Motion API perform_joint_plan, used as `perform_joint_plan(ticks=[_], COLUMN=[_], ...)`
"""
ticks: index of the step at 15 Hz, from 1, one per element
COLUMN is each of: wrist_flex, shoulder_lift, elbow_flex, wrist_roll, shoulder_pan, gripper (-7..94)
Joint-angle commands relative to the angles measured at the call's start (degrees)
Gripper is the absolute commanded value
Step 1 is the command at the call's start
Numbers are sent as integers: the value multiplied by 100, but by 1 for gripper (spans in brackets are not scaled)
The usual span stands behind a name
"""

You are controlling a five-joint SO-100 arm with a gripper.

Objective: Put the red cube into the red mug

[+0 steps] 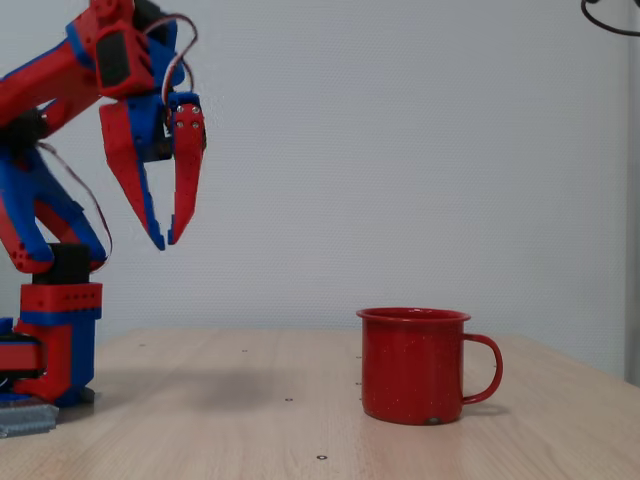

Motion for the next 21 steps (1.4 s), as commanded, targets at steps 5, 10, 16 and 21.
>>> perform_joint_plan(ticks=[5, 10, 16, 21], wrist_flex=[422, 422, 422, 422], shoulder_lift=[-589, -1310, -2303, -3173], elbow_flex=[-1046, -1652, -2021, -2681], wrist_roll=[-1362, -2848, -3612, -3797], shoulder_pan=[1608, 2777, 3973, 4755], gripper=[0, 0, 0, 0])
